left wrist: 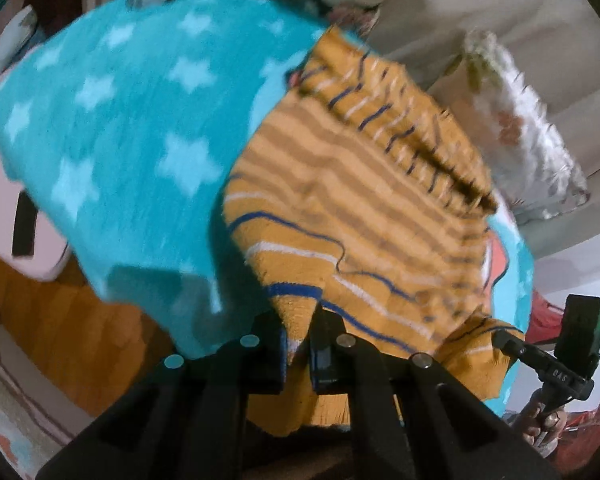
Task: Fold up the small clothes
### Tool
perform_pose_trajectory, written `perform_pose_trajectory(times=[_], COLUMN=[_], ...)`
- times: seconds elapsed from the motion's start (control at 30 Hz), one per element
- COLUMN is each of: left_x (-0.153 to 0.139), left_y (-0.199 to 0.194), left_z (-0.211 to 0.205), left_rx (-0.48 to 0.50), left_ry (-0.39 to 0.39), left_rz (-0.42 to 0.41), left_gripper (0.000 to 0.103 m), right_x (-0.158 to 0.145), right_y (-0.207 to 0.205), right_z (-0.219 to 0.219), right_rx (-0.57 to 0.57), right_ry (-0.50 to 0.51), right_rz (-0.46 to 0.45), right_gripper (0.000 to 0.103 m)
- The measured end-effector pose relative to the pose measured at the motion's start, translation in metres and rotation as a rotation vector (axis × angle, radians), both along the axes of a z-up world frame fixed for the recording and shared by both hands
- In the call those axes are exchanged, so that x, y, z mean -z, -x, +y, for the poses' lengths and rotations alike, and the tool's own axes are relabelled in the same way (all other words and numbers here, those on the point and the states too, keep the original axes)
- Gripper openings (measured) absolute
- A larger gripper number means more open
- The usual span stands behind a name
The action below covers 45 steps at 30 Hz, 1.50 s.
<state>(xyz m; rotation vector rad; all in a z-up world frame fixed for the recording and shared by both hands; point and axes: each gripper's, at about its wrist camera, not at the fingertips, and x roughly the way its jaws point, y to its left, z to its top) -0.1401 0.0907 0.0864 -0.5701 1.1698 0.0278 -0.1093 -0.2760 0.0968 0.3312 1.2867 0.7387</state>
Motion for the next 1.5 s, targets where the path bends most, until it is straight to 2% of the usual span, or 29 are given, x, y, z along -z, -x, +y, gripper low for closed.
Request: perform_pose_trajectory(times=[0.17,0.3,0.47,0.57,0.7,0.83,0.9,1.0,1.07,1.1,1.13,1.17,1.27,1.33,1.5], left_x=[-0.022,-0.032,-0.032,-0.015,0.01,0.035,0.042,0.05,0.05,0.047,0.045,0.041,0.034,0.026,0.013], left_y=[-0.05,-0.113,-0.187,-0.244,-0.297,-0.337,-0.35,-0.364,-0.368,-0.37,-0.37,-0.371,-0.372,-0.365,-0.325], left_z=[0.016,0.022,0.018,0.011,0.007,0.013,0.016,0.021,0.026,0.029,0.031,0.035,0.039,0.039,0.046], left_rx=[0.001,0.03,0.088,0.133,0.175,0.148,0.132,0.109,0.09,0.072,0.057,0.039,0.022,0.026,0.056], left_ry=[0.023,0.03,0.01,-0.012,-0.028,0.061,0.105,0.218,0.274,0.296,0.302,0.306,0.281,0.231,0.058], left_rz=[-0.076,-0.122,-0.134,-0.096,-0.054,-0.019,-0.008,-0.01,-0.032,-0.057,-0.074,-0.091,-0.09,-0.094,-0.092], left_gripper=[0.007,0.007,0.007,0.008,0.008,0.01,0.011,0.025,0.046,0.053,0.061,0.063,0.063,0.063,0.064], right_x=[-0.029,-0.048,-0.06,-0.048,-0.013,0.024,0.037,0.049,0.051,0.051,0.049,0.047,0.042,0.036,0.01], right_y=[-0.038,-0.08,-0.143,-0.187,-0.236,-0.275,-0.286,-0.298,-0.304,-0.306,-0.307,-0.307,-0.314,-0.312,-0.275], right_z=[-0.004,-0.007,-0.01,-0.011,-0.018,-0.039,-0.052,-0.062,-0.065,-0.067,-0.07,-0.073,-0.08,-0.085,-0.105], right_rx=[0.061,0.167,0.274,0.333,0.408,0.541,0.607,0.673,0.7,0.713,0.736,0.758,0.799,0.81,0.793], right_ry=[-0.062,-0.072,-0.078,-0.045,-0.039,-0.088,-0.104,-0.11,-0.11,-0.124,-0.148,-0.17,-0.202,-0.209,-0.115], right_rz=[-0.072,-0.12,-0.136,-0.105,-0.019,0.072,0.103,0.136,0.137,0.133,0.123,0.11,0.106,0.094,0.016], right_gripper=[0.011,0.011,0.011,0.011,0.011,0.011,0.012,0.016,0.034,0.052,0.064,0.065,0.066,0.066,0.07])
